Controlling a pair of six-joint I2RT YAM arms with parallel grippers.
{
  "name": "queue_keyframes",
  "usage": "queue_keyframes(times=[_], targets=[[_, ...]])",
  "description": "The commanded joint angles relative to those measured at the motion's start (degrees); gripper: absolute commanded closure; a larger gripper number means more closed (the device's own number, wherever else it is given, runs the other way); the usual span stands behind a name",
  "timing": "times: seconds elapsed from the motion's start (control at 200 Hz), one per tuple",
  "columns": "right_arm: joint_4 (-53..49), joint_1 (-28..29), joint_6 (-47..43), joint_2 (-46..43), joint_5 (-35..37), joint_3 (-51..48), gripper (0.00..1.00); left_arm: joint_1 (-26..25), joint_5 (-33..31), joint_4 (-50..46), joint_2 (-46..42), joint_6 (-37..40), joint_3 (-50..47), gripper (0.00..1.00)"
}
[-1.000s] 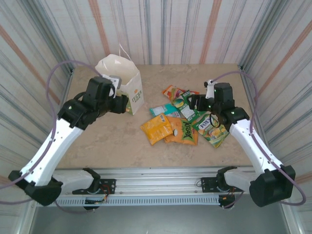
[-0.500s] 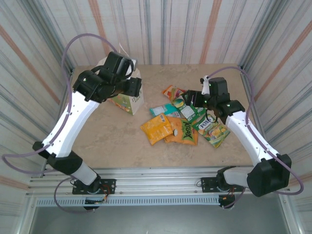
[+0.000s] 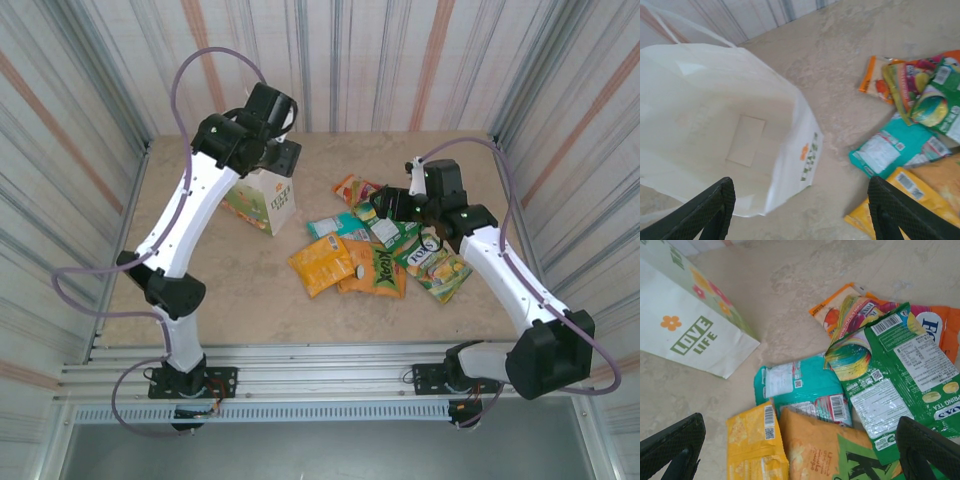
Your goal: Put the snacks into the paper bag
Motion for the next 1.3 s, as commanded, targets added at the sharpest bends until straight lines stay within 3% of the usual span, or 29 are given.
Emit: queue_keyframes(times=[0.0,0.381,0.521,0.772,0.922,1.178,1.293], targets=[[-0.5,0.3,0.2,-2.1,-0.2,-2.1,0.01,1.7,-0.3,-2.0,1.2,3.7,2.4,0.28],[-0.3,0.4,0.1,-0.9,-1.2,-3.1,0.01,7.6,13.3,-3.0,6.2,9.6,3.7,0.37],[-0.1,0.7,0.2,-0.6,-1.3,-3.3,0.01,7.9,14.9,-3.6,8.1,11.4,3.5,0.37],[-0.9,1.1,-0.8,-0.5,-1.2,-3.0,0.01,8.2,15.2,-3.5,10.8,13.2,3.6,0.5],[-2.9,1.1,-2.3,-1.2,0.2,-2.4,0.01,8.5,14.7,-3.7,11.1,14.3,3.6,0.64],[-2.4,1.1,-2.6,-2.6,1.0,-3.1,0.01,8.8,17.1,-4.6,9.5,22.2,1.7,1.0],[-2.1,1.2,-2.6,-2.5,0.7,-3.0,0.01,8.8,17.8,-2.6,6.6,24.6,-1.9,1.0]])
